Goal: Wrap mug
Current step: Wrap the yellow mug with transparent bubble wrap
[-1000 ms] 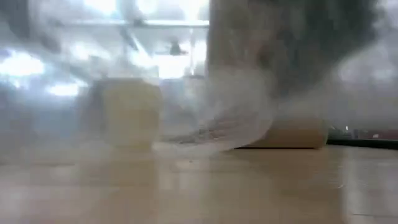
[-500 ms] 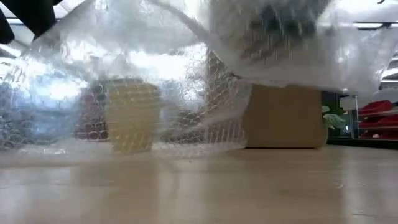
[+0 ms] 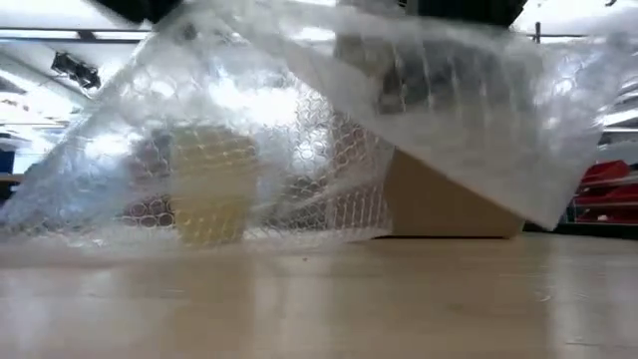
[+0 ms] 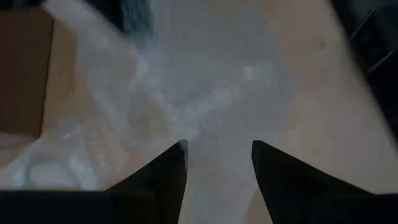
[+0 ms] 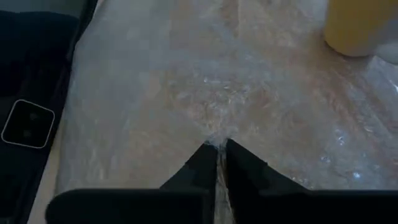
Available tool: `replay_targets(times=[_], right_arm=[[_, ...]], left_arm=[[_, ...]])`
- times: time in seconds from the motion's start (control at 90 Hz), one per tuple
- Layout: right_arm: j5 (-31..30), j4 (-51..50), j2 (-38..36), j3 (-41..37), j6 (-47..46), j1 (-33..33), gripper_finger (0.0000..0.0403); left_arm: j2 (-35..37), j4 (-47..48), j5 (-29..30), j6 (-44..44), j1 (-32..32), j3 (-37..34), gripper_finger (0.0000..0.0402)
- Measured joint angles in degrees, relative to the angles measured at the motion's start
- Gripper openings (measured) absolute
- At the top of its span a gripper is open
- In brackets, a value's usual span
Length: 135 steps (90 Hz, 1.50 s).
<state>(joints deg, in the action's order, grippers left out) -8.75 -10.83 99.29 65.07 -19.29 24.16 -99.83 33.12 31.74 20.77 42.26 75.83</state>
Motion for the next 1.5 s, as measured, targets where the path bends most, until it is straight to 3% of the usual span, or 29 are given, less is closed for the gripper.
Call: replay_targets(times=[0.244,0.311,0.411,0.467,0.622,0.8,1.167,1.356,1.5], right_arm=[[0.00,-0.02,-0.05,0.03,-0.01,-0.04,0.0000],[0.03,-0.05,-0.07,0.05,-0.15,0.05,0.0000],[0.64,-0.17,-0.07,0.07,-0.37,0.62,0.0002],[0.33,-0.27,-0.09,0.07,-0.44,1.15,0.0006],[-1.14,-0.61,-0.11,0.07,-0.13,2.41,0.0040],[-1.65,-0.88,-1.03,0.09,-0.55,2.73,0.0108],[-5.48,-8.10,-10.75,0.09,-0.04,2.86,0.0258],[-5.70,-9.63,-17.60,0.09,-0.06,3.25,0.0281],[-5.60,-5.23,-20.26,0.09,-0.17,5.52,0.0279]], left_arm=[[-0.15,-3.89,-1.40,0.27,-1.79,0.00,0.0147],[-0.62,-3.87,-1.35,0.84,-2.06,0.00,0.0115],[-1.59,-3.90,-1.30,3.22,-2.17,0.00,0.0033],[-1.81,-3.91,-0.49,5.47,-2.18,0.00,0.0013],[-1.36,-2.08,9.47,10.05,-0.43,0.00,0.0001],[-0.94,4.48,21.62,21.38,1.45,0.00,0.0000],[-0.96,20.31,33.63,48.45,4.12,-0.21,0.0000],[-0.96,23.15,38.34,59.84,4.26,-4.20,0.0000],[-0.98,28.19,46.15,70.20,4.24,-6.75,0.0000]])
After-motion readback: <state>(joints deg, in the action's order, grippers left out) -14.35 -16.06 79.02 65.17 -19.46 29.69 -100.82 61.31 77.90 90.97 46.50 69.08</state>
